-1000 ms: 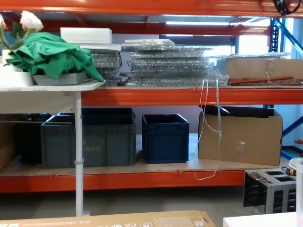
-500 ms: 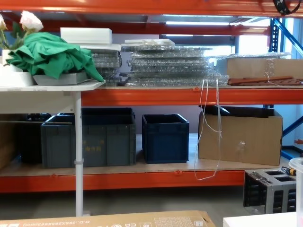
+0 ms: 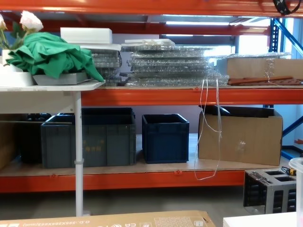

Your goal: Use one hand to grasp the basket and place it at the designated location.

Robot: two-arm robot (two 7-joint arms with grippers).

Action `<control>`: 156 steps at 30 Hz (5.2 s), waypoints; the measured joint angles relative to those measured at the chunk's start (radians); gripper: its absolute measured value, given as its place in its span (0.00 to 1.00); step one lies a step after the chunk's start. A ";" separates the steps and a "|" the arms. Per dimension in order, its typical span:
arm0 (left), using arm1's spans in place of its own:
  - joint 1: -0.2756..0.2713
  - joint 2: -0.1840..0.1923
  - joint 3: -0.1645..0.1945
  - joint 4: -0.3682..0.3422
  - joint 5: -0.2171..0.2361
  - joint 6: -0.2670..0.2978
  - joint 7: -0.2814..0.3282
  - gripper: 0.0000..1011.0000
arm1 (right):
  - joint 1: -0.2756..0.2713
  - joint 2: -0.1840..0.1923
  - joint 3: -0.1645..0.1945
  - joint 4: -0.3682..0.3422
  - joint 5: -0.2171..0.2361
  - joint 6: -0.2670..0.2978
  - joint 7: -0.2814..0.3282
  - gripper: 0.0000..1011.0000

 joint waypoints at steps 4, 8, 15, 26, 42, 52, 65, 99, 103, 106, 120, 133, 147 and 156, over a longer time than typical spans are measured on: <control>0.000 0.000 0.000 0.000 0.000 0.000 0.000 0.00 | 0.000 -0.005 -0.001 0.012 0.003 -0.011 0.002 0.99; 0.000 0.000 0.000 0.000 0.000 0.000 0.000 0.00 | -0.001 -0.010 -0.002 0.022 0.008 -0.021 0.004 0.99; 0.000 0.000 0.000 0.000 0.000 0.000 0.000 0.00 | -0.004 -0.014 -0.005 0.039 0.018 -0.042 0.005 0.99; 0.000 0.000 0.000 0.000 0.000 0.000 0.000 0.00 | -0.013 -0.022 -0.021 0.062 0.021 -0.052 0.015 0.99; 0.000 0.000 0.000 0.000 0.000 0.000 0.000 0.00 | -0.016 -0.056 -0.050 0.125 0.013 -0.065 0.032 0.99; 0.000 0.000 0.000 0.000 0.000 0.000 0.000 0.00 | -0.008 -0.087 -0.068 0.182 0.004 -0.088 0.038 0.99; 0.000 0.000 0.000 0.000 0.000 0.000 0.000 0.00 | 0.000 -0.101 -0.076 0.211 0.002 -0.096 0.043 0.95; 0.000 0.000 0.000 0.000 0.000 0.000 0.000 0.00 | 0.012 -0.122 -0.076 0.248 -0.002 -0.112 0.032 0.24; 0.000 0.000 0.000 0.000 0.000 0.000 0.000 0.00 | 0.013 -0.122 -0.077 0.247 -0.003 -0.112 0.033 0.24; 0.000 0.000 0.000 0.000 0.000 0.000 0.000 0.00 | 0.013 -0.121 -0.077 0.242 -0.003 -0.112 0.034 0.24; 0.000 0.000 0.000 0.000 0.000 0.000 0.000 0.00 | 0.032 -0.099 -0.063 0.200 0.011 -0.107 0.038 0.24; 0.000 0.000 0.000 0.000 0.000 0.000 0.000 0.00 | 0.065 -0.069 -0.048 0.134 0.019 -0.102 0.039 0.24; 0.000 0.000 0.001 0.000 0.000 0.000 0.000 0.00 | 0.111 -0.091 -0.062 0.121 0.002 -0.160 0.030 0.24; 0.000 0.000 0.000 0.000 0.000 0.000 0.000 0.00 | 0.135 -0.131 -0.081 0.145 -0.001 -0.219 0.026 0.24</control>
